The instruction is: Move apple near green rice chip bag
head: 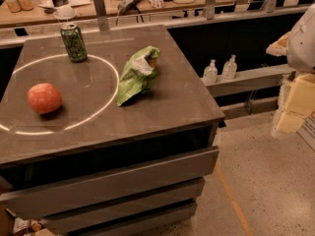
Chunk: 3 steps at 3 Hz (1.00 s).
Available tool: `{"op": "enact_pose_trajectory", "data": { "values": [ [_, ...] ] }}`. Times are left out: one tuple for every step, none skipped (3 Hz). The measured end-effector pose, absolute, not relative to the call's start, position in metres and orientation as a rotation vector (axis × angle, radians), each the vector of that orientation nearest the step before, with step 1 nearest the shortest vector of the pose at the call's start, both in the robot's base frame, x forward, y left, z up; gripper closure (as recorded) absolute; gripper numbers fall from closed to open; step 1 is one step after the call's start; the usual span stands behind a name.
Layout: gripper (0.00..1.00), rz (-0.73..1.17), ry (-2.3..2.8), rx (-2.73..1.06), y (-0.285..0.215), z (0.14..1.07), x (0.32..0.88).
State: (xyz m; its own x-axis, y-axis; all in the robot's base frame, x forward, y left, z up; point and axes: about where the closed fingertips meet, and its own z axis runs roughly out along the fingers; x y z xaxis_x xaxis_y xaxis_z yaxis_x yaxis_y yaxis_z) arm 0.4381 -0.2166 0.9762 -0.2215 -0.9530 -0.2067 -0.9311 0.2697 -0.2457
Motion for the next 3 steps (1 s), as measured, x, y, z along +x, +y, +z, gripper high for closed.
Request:
{"op": "enact_pose_trajectory", "data": {
  "values": [
    [0.0, -0.096, 2.225, -1.719, -0.216, 0.977, 0.441],
    [0.0, -0.069, 2.152, -1.658, -0.207, 0.988, 0.468],
    [0.0, 0.03, 2.043, -1.644, -0.177, 0.997, 0.509]
  ]
}}
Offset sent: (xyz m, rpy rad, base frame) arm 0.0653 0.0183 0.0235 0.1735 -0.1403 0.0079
